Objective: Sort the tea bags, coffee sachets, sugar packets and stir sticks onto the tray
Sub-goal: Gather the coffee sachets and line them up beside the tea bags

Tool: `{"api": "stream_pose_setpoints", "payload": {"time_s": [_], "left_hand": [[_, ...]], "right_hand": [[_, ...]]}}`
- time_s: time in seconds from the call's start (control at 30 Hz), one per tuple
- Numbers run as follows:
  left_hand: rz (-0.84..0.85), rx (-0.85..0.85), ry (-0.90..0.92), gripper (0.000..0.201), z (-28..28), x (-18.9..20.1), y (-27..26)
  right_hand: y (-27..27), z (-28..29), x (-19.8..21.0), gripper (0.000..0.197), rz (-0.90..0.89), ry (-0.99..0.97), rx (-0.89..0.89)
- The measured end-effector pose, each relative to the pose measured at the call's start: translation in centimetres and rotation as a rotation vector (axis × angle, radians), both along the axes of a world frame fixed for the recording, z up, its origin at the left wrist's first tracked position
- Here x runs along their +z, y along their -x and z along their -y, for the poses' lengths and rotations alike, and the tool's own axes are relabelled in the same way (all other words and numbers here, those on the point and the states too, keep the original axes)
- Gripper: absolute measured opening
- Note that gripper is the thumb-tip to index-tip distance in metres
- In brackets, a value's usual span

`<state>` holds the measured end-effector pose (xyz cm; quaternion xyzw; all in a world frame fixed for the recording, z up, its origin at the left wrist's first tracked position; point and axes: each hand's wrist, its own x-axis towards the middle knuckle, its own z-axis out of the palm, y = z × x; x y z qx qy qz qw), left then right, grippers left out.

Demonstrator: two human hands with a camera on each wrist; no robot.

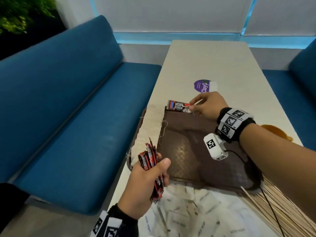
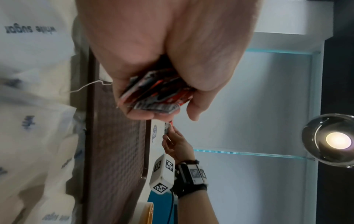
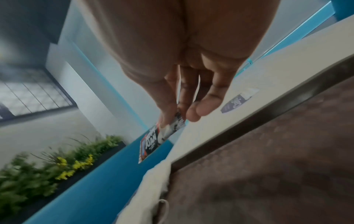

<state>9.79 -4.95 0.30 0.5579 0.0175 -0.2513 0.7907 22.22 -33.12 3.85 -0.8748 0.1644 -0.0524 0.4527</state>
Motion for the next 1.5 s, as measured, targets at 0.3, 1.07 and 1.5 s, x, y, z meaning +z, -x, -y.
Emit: {"api": "stream_pose_setpoints", "payload": {"time_s": [0.3, 1.07, 1.5], "left_hand": [[-0.024, 0.043, 0.015, 0.015, 0.2, -0.5, -2.1], [0.007, -0.018, -0.043, 0.021, -0.8, -1.1, -2.9], [-0.069, -0.048, 0.151, 0.041, 0.6, 0.2, -4.0]], "right_hand": [[-5.8, 1.1, -5.1, 0.017, -0.106, 0.174, -0.031], [-8.2, 0.0, -5.2, 0.026, -0.148, 0.324, -0.043], [3.4, -5.2, 0.7, 0.012, 0.018, -0.237, 0.246]]}}
